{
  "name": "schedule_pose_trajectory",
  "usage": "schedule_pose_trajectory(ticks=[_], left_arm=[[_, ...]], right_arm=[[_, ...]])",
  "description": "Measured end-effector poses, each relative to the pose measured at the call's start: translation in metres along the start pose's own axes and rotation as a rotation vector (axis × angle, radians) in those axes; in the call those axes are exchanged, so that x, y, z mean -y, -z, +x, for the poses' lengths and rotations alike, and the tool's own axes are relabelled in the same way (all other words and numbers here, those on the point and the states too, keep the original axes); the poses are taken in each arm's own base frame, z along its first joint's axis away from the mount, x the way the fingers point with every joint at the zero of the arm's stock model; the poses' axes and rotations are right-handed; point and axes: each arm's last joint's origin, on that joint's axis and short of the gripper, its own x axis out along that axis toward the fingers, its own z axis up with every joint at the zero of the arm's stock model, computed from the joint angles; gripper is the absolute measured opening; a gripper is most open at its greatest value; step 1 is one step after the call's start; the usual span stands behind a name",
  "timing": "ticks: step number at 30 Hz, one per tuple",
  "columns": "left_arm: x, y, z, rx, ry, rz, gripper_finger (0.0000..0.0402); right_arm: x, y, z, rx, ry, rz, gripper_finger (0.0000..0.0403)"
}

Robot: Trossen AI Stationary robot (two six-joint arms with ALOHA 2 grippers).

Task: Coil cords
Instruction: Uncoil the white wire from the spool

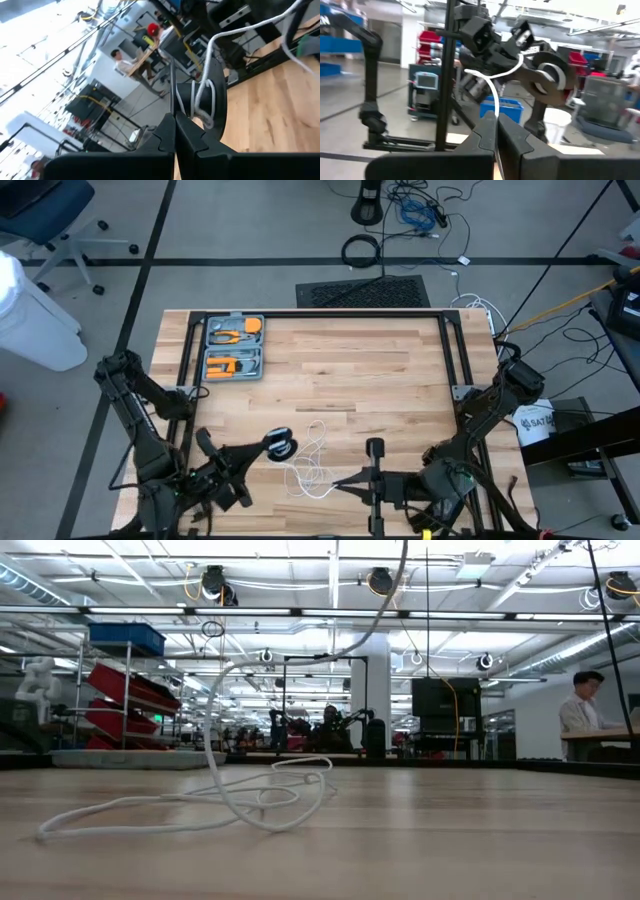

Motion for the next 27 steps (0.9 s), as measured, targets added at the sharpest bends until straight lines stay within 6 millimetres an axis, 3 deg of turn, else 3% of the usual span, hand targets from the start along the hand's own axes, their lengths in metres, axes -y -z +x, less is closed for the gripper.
schedule_pose_trajectory(ticks=[6, 18, 27], left_arm=[[-0.002, 0.0, 0.015, -0.025, -0.027, -0.075, 0.0002], [-0.008, -0.01, 0.011, 0.052, 0.038, -0.199, 0.0001], [-0.008, -0.014, 0.003, 0.116, 0.096, -0.217, 0.0001]], right_arm=[[0.004, 0.018, 0.014, -0.022, -0.038, 0.007, 0.0], [0.026, 0.06, 0.036, -0.237, 0.041, 0.024, 0.0], [0.035, 0.072, 0.038, -0.336, 0.077, 0.029, 0.0]])
